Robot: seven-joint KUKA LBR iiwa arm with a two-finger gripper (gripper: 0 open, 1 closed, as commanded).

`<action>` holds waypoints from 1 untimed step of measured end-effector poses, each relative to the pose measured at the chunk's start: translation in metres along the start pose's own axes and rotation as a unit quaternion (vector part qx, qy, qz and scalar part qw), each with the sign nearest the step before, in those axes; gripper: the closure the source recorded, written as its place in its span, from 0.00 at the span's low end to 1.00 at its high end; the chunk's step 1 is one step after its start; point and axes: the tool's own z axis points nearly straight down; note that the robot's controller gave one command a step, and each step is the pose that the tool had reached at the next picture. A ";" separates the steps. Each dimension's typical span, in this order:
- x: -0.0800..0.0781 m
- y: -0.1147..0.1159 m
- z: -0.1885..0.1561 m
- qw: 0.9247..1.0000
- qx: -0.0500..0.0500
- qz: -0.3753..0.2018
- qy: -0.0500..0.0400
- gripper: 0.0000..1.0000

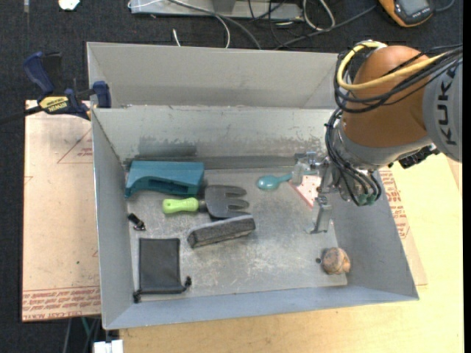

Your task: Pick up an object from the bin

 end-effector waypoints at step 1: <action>-0.001 0.000 -0.004 1.000 0.000 -0.001 -0.004 0.00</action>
Offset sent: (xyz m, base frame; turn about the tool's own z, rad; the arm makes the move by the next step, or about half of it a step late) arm 0.0510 0.1070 -0.1506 0.0889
